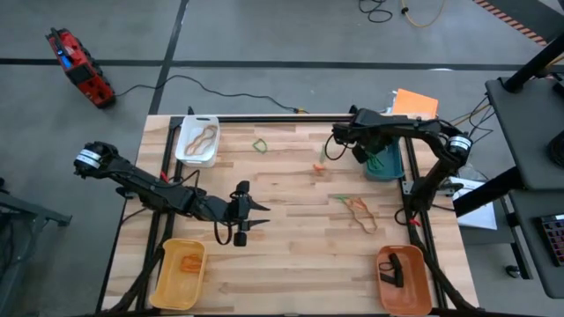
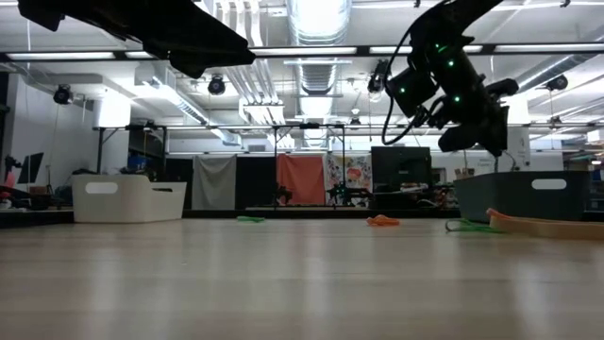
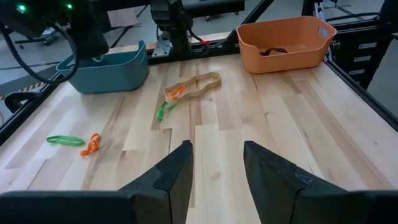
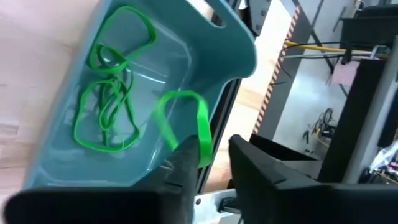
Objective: Sort rubber bands into baskets
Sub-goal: Put the green rubber band into the blue bin
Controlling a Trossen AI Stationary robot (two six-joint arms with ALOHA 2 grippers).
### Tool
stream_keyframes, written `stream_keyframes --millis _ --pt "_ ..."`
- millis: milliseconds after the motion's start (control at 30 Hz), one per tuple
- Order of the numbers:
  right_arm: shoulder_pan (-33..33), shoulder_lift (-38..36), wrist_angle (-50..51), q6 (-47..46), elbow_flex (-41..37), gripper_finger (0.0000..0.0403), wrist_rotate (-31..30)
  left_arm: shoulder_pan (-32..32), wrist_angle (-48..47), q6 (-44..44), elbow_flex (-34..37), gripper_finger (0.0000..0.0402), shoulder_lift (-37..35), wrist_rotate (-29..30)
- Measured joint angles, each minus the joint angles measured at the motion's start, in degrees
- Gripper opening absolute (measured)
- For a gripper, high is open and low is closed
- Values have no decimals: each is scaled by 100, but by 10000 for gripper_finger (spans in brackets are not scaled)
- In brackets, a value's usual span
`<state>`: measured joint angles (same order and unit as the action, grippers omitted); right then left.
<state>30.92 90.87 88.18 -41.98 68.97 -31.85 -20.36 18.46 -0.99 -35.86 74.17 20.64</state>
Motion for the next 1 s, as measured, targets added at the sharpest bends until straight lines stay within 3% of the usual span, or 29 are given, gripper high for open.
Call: stream_keyframes --millis 233,400,1000 --pt "-2 0 -211 148 0 163 41 0 0 -19 0 127 0 0" --pt "-2 -2 -330 238 0 202 70 0 0 -86 0 127 0 0" --pt "-2 -2 -381 302 0 242 76 0 0 -153 0 127 0 -2"
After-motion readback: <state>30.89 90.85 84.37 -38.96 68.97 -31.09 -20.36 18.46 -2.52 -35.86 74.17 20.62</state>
